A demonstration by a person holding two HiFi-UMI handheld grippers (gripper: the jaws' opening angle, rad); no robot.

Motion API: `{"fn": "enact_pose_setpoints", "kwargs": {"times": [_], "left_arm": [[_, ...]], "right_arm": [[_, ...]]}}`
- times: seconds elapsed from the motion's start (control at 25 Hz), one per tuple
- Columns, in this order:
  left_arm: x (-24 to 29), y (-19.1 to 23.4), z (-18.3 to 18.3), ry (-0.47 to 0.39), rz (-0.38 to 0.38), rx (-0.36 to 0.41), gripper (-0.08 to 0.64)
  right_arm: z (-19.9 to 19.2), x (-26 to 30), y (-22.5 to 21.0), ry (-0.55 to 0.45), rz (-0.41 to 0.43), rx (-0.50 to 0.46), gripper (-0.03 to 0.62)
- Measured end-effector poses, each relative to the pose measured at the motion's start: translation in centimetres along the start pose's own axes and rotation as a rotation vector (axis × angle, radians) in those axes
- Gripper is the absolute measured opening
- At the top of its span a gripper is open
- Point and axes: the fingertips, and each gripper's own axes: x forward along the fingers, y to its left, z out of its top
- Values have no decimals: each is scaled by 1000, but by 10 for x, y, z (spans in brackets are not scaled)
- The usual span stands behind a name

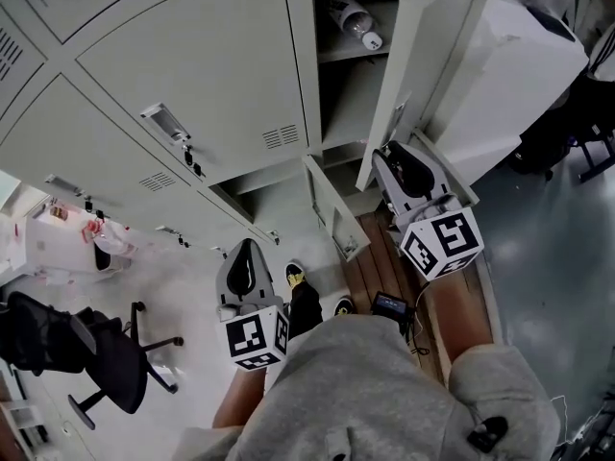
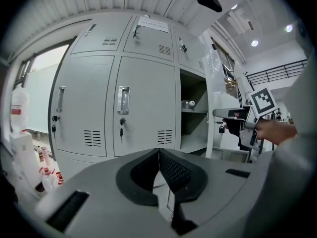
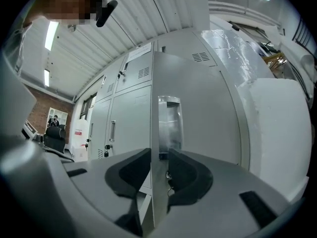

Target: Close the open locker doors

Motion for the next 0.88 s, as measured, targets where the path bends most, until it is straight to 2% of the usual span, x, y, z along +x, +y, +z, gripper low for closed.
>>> {"fn": "enact_pose_setpoints", "kwargs": {"times": [0.36, 0.52, 0.88], "left_arm": [[11, 19, 0, 13, 21, 0, 12], [20, 25, 1, 18, 15, 0, 12], [40, 40, 6, 21, 10, -7, 12]], "right_arm": [[-2, 32, 6, 10, 9, 8, 123], [-2, 46, 5, 12, 0, 19, 75], [-3, 79, 2, 26, -13, 18, 64]]}}
